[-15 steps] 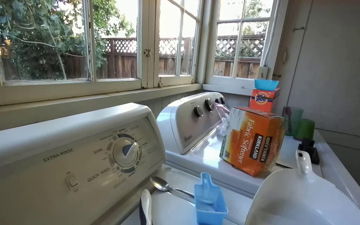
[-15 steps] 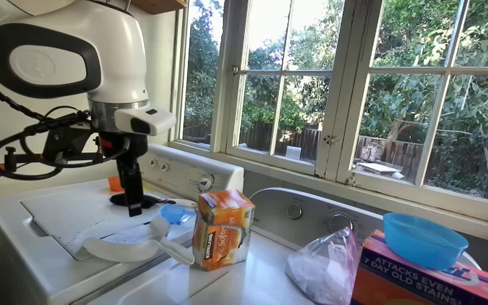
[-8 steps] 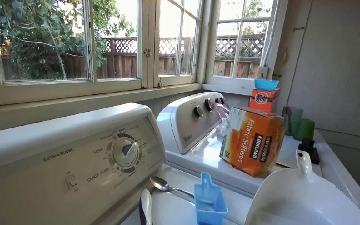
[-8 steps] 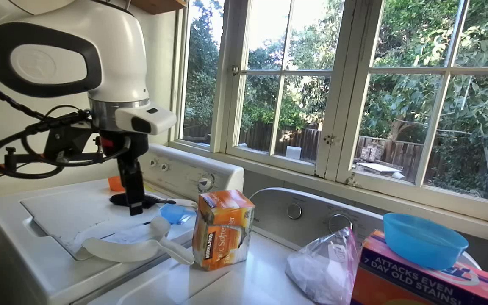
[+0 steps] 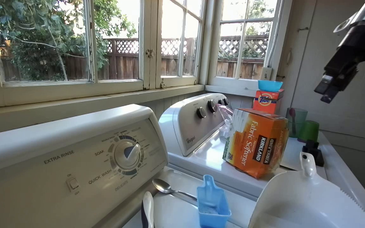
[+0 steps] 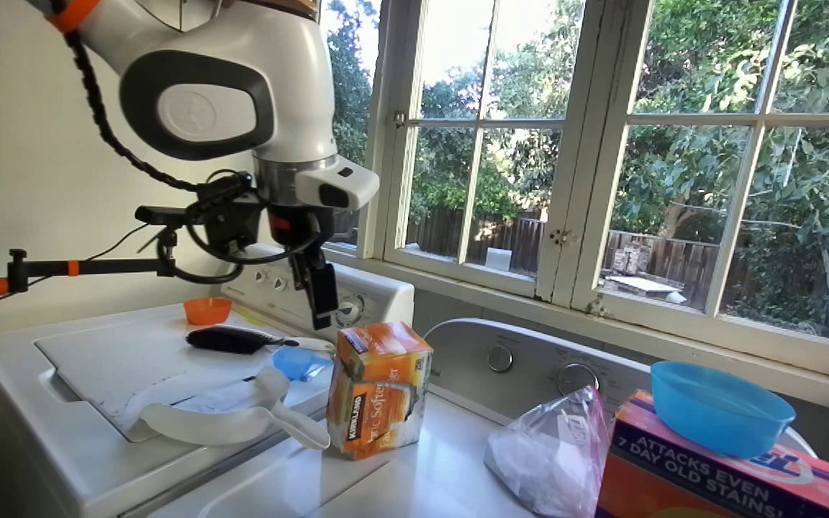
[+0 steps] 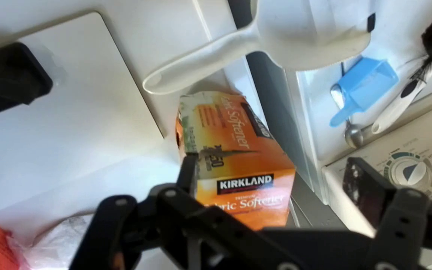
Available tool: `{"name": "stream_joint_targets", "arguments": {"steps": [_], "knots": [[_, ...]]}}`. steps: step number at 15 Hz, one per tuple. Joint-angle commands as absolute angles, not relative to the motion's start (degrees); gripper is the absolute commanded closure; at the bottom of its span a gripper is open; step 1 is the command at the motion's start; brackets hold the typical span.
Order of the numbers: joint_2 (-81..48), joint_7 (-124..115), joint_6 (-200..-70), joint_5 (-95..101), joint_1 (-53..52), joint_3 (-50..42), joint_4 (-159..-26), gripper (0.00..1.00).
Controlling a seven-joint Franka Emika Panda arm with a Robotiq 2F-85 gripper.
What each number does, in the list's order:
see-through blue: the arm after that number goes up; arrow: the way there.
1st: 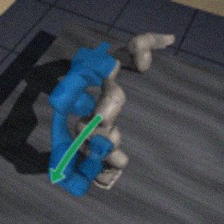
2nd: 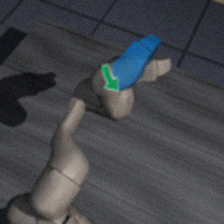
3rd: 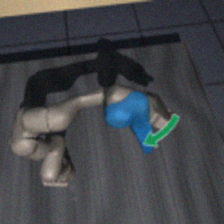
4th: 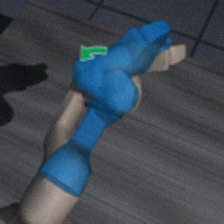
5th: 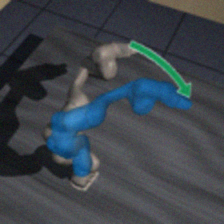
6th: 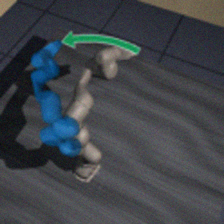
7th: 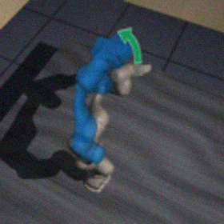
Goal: Use the white hand broom to sweep the white detergent on the dustpan
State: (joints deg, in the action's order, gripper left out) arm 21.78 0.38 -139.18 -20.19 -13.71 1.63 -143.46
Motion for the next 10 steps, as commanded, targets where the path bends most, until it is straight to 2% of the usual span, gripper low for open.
{"name": "stream_joint_targets", "arguments": {"steps": [1, 4, 10], "knots": [[19.31, 1.03, -139.0, -21.02, -12.75, 2.75, -140.9, 0.0], [14.8, 1.24, -138.93, -21.2, -12.65, 3.44, -136.61, 0.0], [14.36, 1.3, -138.93, -21.21, -12.63, 3.47, -136.25, 0.0]]}}
